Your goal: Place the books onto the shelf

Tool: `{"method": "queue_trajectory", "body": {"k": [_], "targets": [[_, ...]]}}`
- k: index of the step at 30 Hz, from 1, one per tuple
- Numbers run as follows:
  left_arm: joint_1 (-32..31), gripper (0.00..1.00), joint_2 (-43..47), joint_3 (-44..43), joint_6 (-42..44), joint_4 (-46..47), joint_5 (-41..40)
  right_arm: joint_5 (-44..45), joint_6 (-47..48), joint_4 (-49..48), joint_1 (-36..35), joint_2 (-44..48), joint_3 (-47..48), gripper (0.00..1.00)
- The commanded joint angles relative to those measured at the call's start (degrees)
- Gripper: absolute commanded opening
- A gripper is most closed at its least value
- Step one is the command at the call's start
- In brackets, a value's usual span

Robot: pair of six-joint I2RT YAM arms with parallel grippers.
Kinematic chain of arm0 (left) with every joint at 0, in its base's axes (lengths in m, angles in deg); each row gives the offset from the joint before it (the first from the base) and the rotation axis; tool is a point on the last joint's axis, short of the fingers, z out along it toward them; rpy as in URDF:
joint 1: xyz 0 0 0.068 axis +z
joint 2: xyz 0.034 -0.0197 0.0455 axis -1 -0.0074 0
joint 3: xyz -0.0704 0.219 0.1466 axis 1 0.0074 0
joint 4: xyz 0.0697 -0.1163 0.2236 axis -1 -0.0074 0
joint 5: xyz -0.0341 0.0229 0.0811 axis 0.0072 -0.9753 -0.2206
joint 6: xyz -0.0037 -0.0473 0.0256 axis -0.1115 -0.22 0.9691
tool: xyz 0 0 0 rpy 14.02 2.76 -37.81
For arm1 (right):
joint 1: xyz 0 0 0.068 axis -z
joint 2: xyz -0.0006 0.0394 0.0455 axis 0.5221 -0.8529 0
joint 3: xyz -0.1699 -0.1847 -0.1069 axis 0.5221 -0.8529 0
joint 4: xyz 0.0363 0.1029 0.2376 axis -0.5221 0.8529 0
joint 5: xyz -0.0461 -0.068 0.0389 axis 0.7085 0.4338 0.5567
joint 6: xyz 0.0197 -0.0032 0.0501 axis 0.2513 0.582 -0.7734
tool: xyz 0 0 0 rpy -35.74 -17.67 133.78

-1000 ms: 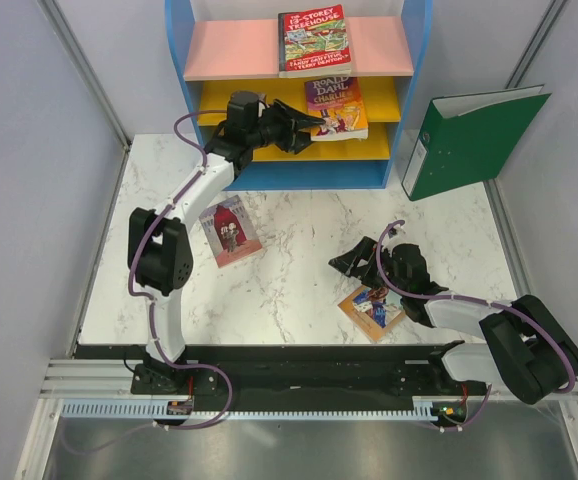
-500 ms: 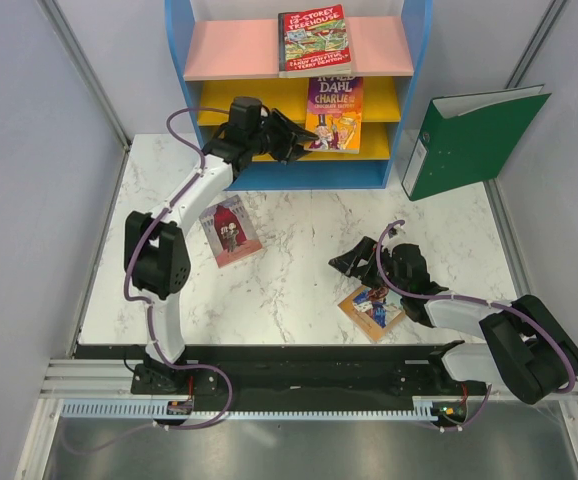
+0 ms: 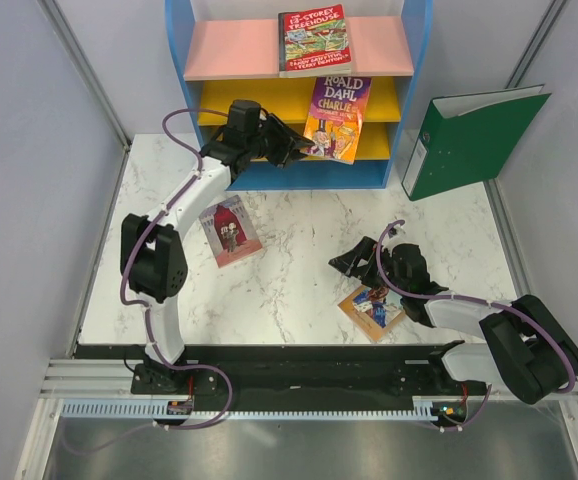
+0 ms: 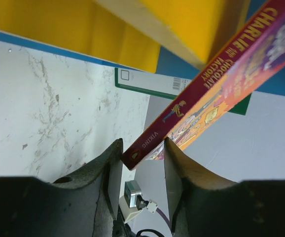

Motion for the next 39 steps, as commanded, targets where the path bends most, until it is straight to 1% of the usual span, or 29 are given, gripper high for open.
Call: {"method": "queue_trajectory", "body": {"k": [1, 9, 20, 26, 33, 39], "targets": [[-0.2, 0.43, 0.1, -4.2, 1.3, 4.0, -1.9, -0.7, 0.3, -2.5, 0.0, 0.3, -0.2, 0.98], [-1.6, 0.43, 0.2, -2.9, -3.5, 12.0, 0.4, -0.8, 0.3, -2.4, 0.0, 0.4, -0.2, 0.98], [-5.3, 0.43, -10.7, -18.3, -8.7, 12.4, 1.1, -0.8, 0.3, -2.4, 0.0, 0.4, -0.3, 0.98], [-6.6, 0.43, -14.9, -24.3, -12.3, 12.9, 1.0, -1.0, 0.2, -2.6, -0.1, 0.2, -0.3, 0.98], [-8.0, 0.43, -18.0, -25.8, -16.4, 16.9, 0.8, -1.3, 0.0, -2.8, 0.0, -0.2, -0.3, 0.98], [-9.5, 0.43, -20.9, -30.0, -18.3, 17.1, -0.3, -1.3, -0.1, -2.8, 0.0, -0.3, -0.2, 0.98]]}}
